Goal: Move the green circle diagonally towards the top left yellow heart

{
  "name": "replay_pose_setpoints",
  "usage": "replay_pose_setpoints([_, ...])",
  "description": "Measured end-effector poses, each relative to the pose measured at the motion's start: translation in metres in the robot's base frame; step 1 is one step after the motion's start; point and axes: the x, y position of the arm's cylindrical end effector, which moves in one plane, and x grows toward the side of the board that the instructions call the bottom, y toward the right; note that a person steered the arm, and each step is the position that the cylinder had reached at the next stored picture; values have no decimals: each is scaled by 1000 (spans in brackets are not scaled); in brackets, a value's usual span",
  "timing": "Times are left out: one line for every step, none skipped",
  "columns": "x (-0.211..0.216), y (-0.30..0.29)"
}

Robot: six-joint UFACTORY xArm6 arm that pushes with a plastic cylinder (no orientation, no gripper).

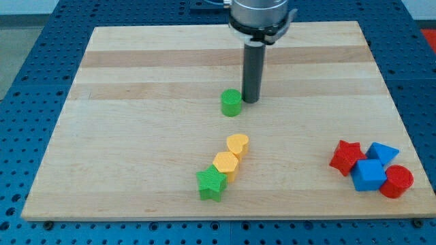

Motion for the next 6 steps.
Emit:
replay_pose_setpoints([1,-29])
replay_pose_setpoints([5,-51])
replay_pose_setpoints([-12,-54])
replay_pose_setpoints([-19,-54])
replay_pose_setpoints([-19,-54])
replay_pose_setpoints([-25,-54])
